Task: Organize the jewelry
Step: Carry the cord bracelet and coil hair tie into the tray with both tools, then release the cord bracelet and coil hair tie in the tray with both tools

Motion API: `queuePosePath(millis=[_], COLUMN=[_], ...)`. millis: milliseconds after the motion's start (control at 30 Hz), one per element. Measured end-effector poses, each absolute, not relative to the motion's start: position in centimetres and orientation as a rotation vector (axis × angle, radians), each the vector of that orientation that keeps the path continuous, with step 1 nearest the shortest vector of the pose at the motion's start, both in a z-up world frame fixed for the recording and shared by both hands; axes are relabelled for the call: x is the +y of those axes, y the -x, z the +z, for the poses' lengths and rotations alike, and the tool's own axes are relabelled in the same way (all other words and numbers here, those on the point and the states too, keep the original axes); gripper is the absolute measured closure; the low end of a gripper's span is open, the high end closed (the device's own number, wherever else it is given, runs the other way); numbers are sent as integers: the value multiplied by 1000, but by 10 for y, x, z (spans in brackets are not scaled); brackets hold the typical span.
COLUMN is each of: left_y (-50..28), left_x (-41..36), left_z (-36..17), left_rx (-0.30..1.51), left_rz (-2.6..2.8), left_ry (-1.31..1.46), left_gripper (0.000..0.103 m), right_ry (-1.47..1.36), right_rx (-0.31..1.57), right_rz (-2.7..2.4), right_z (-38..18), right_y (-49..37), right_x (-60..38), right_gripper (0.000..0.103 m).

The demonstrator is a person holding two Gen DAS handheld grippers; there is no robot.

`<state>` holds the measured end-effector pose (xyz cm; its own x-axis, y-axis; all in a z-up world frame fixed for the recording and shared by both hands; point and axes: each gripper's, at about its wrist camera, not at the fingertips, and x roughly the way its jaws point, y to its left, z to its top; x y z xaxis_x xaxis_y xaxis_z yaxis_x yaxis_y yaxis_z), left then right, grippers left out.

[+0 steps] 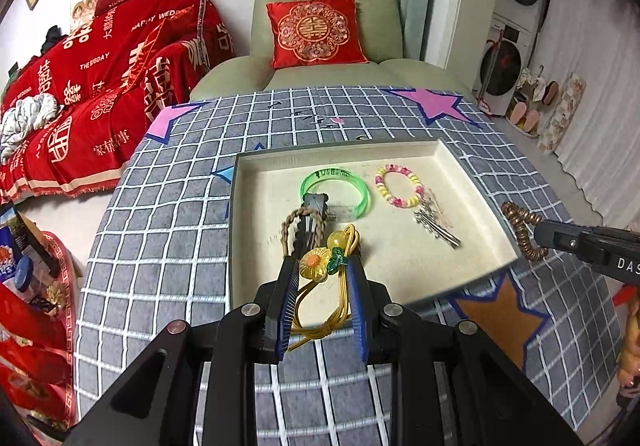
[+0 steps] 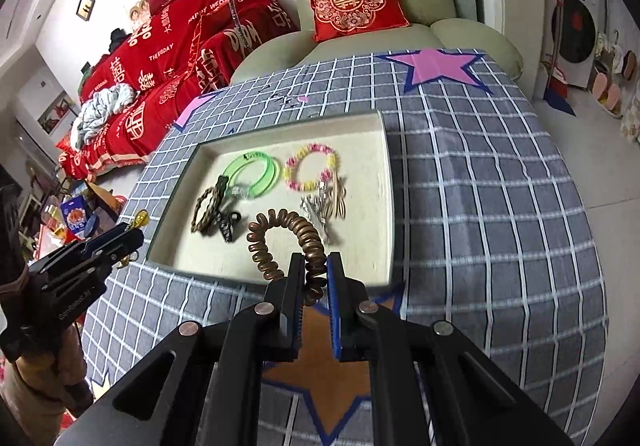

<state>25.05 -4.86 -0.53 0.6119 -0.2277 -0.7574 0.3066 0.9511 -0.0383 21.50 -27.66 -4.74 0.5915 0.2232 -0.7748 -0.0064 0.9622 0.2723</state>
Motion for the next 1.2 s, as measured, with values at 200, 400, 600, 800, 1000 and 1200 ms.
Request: queuePosePath(millis=[200, 400, 600, 800, 1000, 1200], left_y=[-279, -300, -318, -327, -331, -330], left_x=[-63, -97, -124, -137, -141, -146], left_z=[-16, -28, -48, -67, -76, -78], left_rx=[893, 908, 936, 968, 985, 979], left_rz=[-312, -339, -336, -327, -316, -306], left_ry=[-77, -104, -138, -182, -199, -234], left_gripper=[70, 70, 70, 70, 70, 70], right_ry=[-230, -232, -261, -260, -256, -264], right_rx=[941, 961, 988, 1005, 1032, 1038], right_rz=[124, 96, 75, 69, 62, 62], right_z=[-57, -72, -88, -102, -116, -121], right_y=[-249, -281, -309, -328, -335, -334], right_x=[-272, -276, -283, -280, -278, -279], right_gripper=[91, 91, 91, 91, 91, 90])
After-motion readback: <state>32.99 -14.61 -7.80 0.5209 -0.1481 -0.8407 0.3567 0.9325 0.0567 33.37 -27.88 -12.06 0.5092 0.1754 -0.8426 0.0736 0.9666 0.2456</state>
